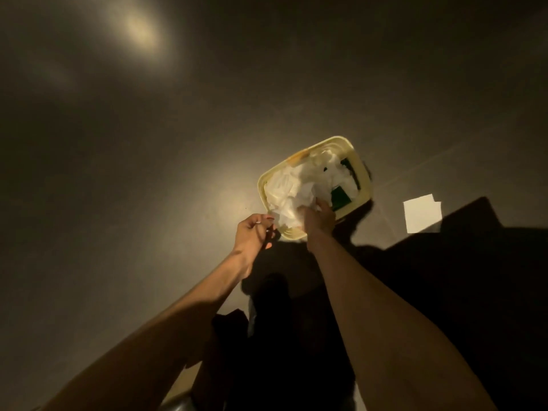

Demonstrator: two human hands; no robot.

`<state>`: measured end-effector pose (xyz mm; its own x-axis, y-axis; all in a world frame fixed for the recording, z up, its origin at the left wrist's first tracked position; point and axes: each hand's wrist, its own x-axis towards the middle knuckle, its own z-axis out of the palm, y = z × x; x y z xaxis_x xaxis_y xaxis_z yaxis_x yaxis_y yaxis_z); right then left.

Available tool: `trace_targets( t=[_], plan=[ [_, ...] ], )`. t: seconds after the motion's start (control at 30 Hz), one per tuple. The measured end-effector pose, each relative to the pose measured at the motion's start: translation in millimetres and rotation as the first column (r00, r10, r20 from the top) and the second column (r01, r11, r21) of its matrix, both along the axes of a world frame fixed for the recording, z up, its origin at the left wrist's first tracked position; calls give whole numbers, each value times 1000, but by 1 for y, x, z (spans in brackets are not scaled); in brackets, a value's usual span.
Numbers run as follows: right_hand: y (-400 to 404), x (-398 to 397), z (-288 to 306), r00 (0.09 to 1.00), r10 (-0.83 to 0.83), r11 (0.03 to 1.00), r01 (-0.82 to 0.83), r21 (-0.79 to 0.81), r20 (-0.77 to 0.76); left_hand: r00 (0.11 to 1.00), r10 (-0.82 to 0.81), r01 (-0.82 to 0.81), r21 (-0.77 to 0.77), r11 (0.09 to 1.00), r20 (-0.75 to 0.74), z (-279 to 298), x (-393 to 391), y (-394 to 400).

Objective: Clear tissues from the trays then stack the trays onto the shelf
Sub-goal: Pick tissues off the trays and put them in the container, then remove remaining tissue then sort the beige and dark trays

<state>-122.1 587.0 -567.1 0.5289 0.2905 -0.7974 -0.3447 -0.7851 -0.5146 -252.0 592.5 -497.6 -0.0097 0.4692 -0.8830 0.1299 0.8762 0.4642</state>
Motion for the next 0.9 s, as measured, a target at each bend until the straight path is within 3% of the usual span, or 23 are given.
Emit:
trace_targets(
  t=[0.2, 0.37, 0.6, 0.9],
  plan=[
    [0, 5, -25, 968, -147, 985, 163, 62, -201, 1000, 2, -2, 23, 1000, 10, -31, -2, 0],
    [-7, 15, 20, 966, -87, 993, 103, 52, -242, 994, -105, 106, 76, 991, -21, 3, -7, -4],
    [-8, 27, 144, 971, 179, 974, -152, 170, -156, 978, -209, 207, 192, 959, -8, 113, -10, 9],
    [-35, 39, 368, 916, 373, 885, -399, 238, 148, 933, -358, 350, 344, 871, -44, 317, 7, 27]
  ],
)
